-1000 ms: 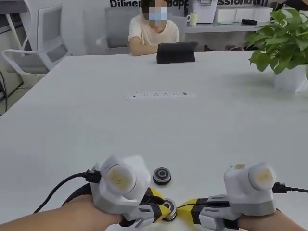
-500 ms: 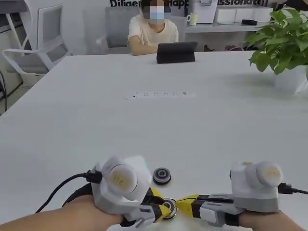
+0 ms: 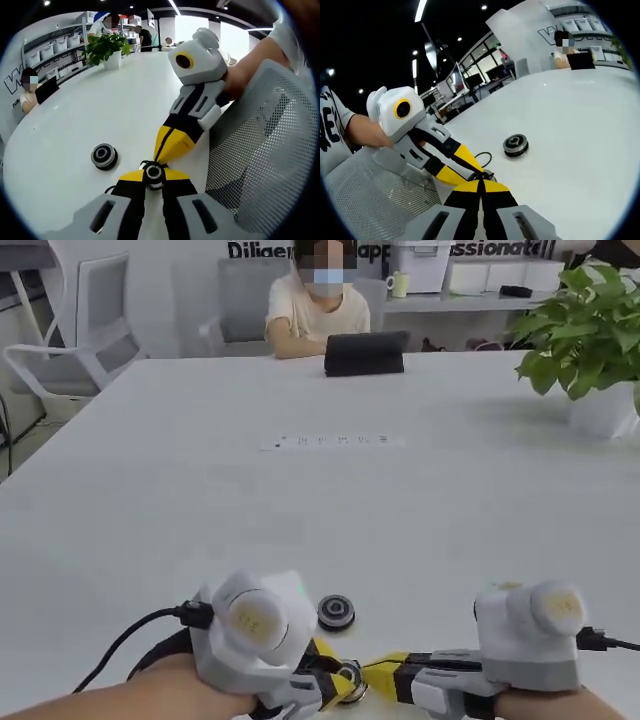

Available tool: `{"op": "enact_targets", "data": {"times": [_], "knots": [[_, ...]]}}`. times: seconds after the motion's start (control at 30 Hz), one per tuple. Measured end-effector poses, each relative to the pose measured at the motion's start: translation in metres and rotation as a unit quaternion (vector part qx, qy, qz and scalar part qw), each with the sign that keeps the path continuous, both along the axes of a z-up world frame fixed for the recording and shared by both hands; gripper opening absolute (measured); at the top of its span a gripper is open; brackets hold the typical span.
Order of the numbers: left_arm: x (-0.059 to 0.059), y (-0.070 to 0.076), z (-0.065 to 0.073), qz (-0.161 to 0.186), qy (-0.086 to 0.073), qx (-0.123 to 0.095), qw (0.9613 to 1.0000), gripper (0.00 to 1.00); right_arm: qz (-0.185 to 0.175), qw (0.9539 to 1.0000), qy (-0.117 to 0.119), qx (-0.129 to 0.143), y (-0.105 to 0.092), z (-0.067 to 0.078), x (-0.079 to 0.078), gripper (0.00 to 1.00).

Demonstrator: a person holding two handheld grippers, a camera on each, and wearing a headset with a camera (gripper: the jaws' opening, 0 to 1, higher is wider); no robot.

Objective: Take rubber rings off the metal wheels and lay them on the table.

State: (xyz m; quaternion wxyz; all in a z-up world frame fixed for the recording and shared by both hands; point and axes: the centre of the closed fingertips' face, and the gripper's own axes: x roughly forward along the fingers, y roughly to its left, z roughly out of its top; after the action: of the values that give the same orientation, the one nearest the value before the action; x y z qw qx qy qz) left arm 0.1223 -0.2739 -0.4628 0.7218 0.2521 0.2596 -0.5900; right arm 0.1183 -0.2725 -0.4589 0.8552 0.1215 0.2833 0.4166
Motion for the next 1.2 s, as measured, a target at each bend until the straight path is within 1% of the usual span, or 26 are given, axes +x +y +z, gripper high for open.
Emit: {"op": "enact_targets", "data": {"times": [0.03,0.07,0.1,0.13,0.17,0.3,0.5,0.57,0.63,0.8,0.83,0.87,0.93,0.97,1.07,1.2], "knots": [[0.0,0.0,0.0,0.0,0.0,0.0,1.0,0.07,0.013,0.9999,-0.008,-0.001,0.004,0.002,-0.002,0.0],[0.0,0.0,0.0,0.0,0.001,0.0,1.0,0.07,0.015,0.9998,-0.009,0.004,0.006,0.003,-0.002,0.0],[0.0,0.0,0.0,0.0,0.0,0.0,1.0,0.07,0.024,0.9987,-0.026,0.037,0.011,0.016,-0.001,0.0],[0.0,0.0,0.0,0.0,0.0,-0.001,1.0,0.07,0.019,0.9994,-0.011,0.027,0.008,0.014,-0.002,0.0],[0.0,0.0,0.0,0.0,0.001,-0.001,1.0,0.07,0.024,0.9995,-0.018,0.012,0.007,0.012,-0.002,0.0],[0.001,0.0,0.0,0.0,0.003,-0.004,1.0,0.07,0.021,0.9996,-0.016,0.013,0.006,0.009,0.0,0.0],[0.001,-0.001,0.0,0.001,0.004,-0.005,1.0,0.07,0.012,0.9998,-0.014,0.006,0.001,0.005,0.002,0.0],[0.001,-0.001,0.0,0.007,0.009,-0.004,0.9999,0.07,0.008,0.9999,-0.012,0.004,0.0,0.004,0.002,0.0],[0.001,-0.001,0.0,0.005,0.007,-0.003,1.0,0.07,0.007,0.9999,-0.01,0.002,0.0,0.002,0.003,0.0],[0.001,-0.001,0.0,0.005,0.009,-0.002,0.9999,0.09,0.006,0.9999,-0.01,0.004,0.0,0.003,0.003,0.0],[0.001,-0.001,0.001,0.005,0.008,-0.002,0.9999,0.11,0.006,0.9999,-0.01,0.005,0.0,0.004,0.003,0.0],[-0.001,-0.001,0.002,0.002,0.012,-0.003,0.9999,0.14,0.006,0.9999,-0.009,0.007,0.0,0.004,0.003,0.0],[-0.002,-0.001,0.005,-0.001,0.013,-0.005,0.9999,0.16,0.007,0.9999,-0.01,0.008,0.001,0.005,0.003,0.0],[-0.004,-0.002,0.007,-0.004,0.016,-0.006,0.9998,0.17,0.008,0.9999,-0.011,0.01,0.001,0.006,0.003,0.0],[-0.008,-0.001,0.012,-0.012,0.017,-0.008,0.9998,0.21,0.01,0.9998,-0.012,0.013,0.002,0.009,0.003,0.0],[-0.01,0.001,0.023,-0.016,0.017,-0.019,0.9995,0.23,0.008,0.9997,-0.014,0.021,0.002,0.014,0.005,0.0]]}}
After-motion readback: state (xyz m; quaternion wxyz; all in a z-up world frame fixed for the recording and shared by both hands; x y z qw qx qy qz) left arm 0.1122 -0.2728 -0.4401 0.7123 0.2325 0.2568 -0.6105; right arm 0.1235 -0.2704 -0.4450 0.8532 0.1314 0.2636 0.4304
